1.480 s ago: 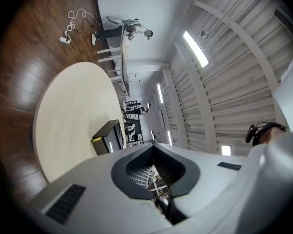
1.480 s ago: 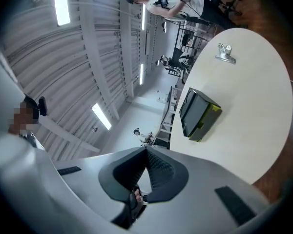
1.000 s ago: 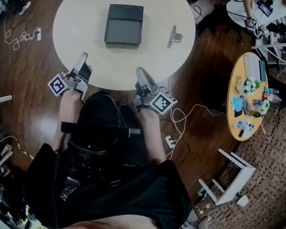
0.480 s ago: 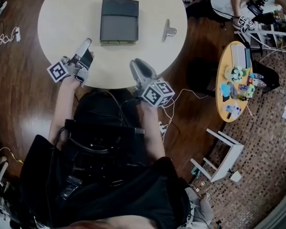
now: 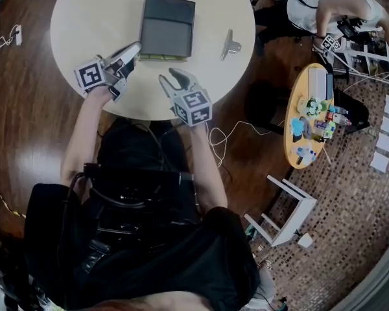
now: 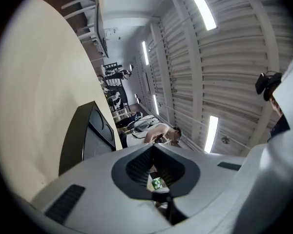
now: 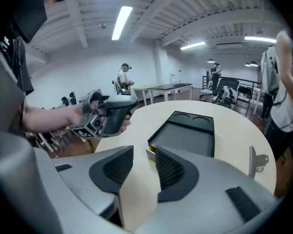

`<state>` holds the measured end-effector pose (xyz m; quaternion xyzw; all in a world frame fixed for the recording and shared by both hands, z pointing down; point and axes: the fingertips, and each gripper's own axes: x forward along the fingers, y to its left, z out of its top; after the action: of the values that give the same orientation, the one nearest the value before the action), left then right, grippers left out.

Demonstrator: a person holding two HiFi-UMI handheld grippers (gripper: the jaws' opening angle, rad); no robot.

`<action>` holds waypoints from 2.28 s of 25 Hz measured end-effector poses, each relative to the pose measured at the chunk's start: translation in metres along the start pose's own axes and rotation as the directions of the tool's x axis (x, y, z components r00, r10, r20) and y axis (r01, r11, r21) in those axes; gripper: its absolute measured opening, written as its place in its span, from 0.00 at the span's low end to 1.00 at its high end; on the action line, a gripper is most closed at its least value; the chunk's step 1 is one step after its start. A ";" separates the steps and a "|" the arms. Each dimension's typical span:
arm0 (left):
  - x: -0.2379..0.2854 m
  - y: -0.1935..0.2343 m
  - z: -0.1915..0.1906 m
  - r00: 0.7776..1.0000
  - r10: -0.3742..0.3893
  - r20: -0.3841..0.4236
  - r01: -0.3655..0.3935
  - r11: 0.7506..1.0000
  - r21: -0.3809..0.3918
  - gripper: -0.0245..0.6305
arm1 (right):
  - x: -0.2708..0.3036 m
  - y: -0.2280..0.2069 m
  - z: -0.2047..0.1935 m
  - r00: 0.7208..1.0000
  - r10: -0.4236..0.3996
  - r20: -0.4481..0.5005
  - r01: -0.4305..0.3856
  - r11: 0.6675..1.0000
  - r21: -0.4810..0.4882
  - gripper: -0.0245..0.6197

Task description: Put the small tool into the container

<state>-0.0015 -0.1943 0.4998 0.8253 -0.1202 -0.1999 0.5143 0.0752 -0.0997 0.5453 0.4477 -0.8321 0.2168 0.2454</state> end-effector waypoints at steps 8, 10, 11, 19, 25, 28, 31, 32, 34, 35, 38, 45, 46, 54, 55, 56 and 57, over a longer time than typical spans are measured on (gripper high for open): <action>0.047 0.047 -0.015 0.977 0.159 -0.143 -0.135 0.978 0.161 0.03 | 0.050 -0.025 -0.044 0.979 0.016 -0.204 -0.076 0.954 -0.291 0.27; 0.054 0.059 -0.016 0.964 0.197 -0.178 -0.161 0.967 0.197 0.03 | 0.064 -0.029 -0.048 0.970 0.015 -0.244 -0.104 0.928 -0.357 0.27; 0.058 0.062 -0.019 0.958 0.204 -0.203 -0.165 0.967 0.192 0.03 | 0.071 -0.029 -0.049 0.966 0.014 -0.259 -0.117 0.914 -0.389 0.27; 0.077 0.084 -0.042 0.927 0.199 -0.318 -0.160 0.977 0.144 0.03 | 0.104 -0.031 -0.064 0.949 0.013 -0.316 -0.185 0.833 -0.521 0.27; 0.077 0.101 -0.043 0.914 0.229 -0.335 -0.192 0.971 0.139 0.03 | 0.118 -0.026 -0.073 0.935 0.024 -0.353 -0.234 0.792 -0.564 0.26; 0.078 0.102 -0.045 0.911 0.220 -0.350 -0.185 0.974 0.129 0.03 | 0.123 -0.026 -0.074 0.934 0.009 -0.357 -0.236 0.767 -0.597 0.18; 0.079 0.104 -0.044 0.912 0.223 -0.345 -0.191 0.974 0.125 0.03 | 0.124 -0.029 -0.072 0.936 0.002 -0.351 -0.234 0.747 -0.622 0.10; 0.079 0.105 -0.044 0.912 0.228 -0.341 -0.194 0.972 0.130 0.03 | 0.124 -0.029 -0.071 0.936 0.002 -0.351 -0.238 0.738 -0.631 0.10; 0.078 0.105 -0.043 0.911 0.237 -0.337 -0.198 0.969 0.146 0.03 | 0.124 -0.029 -0.070 0.933 0.001 -0.361 -0.255 0.710 -0.657 0.10; 0.078 0.105 -0.043 0.910 0.241 -0.337 -0.199 0.968 0.156 0.03 | 0.123 -0.027 -0.071 0.928 0.002 -0.373 -0.272 0.689 -0.672 0.10; 0.077 0.106 -0.044 0.908 0.248 -0.337 -0.198 0.964 0.175 0.03 | 0.118 -0.021 -0.082 0.912 0.006 -0.410 -0.321 0.633 -0.705 0.09; 0.077 0.106 -0.044 0.907 0.255 -0.336 -0.199 0.961 0.192 0.03 | 0.101 0.000 -0.100 0.896 0.031 -0.443 -0.373 0.593 -0.714 0.09; 0.077 0.106 -0.044 0.907 0.255 -0.336 -0.199 0.961 0.192 0.03 | 0.099 0.002 -0.102 0.895 0.032 -0.444 -0.376 0.588 -0.716 0.09; 0.077 0.105 -0.045 0.906 0.257 -0.338 -0.202 0.961 0.189 0.03 | 0.083 0.015 -0.112 0.888 0.050 -0.457 -0.396 0.589 -0.705 0.08; 0.077 0.105 -0.046 0.906 0.257 -0.337 -0.202 0.961 0.189 0.03 | 0.081 0.019 -0.115 0.882 0.060 -0.467 -0.410 0.584 -0.701 0.08; 0.076 0.105 -0.046 0.906 0.258 -0.336 -0.203 0.961 0.189 0.03 | 0.080 0.021 -0.118 0.879 0.065 -0.472 -0.417 0.585 -0.696 0.08; 0.075 0.105 -0.046 0.906 0.258 -0.337 -0.203 0.961 0.190 0.03 | 0.079 0.022 -0.120 0.879 0.068 -0.472 -0.416 0.595 -0.688 0.08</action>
<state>0.0875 -0.2342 0.5967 0.8641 -0.1362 0.0258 0.4839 0.0442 -0.0695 0.6845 0.1247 -0.8287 -0.0425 0.5439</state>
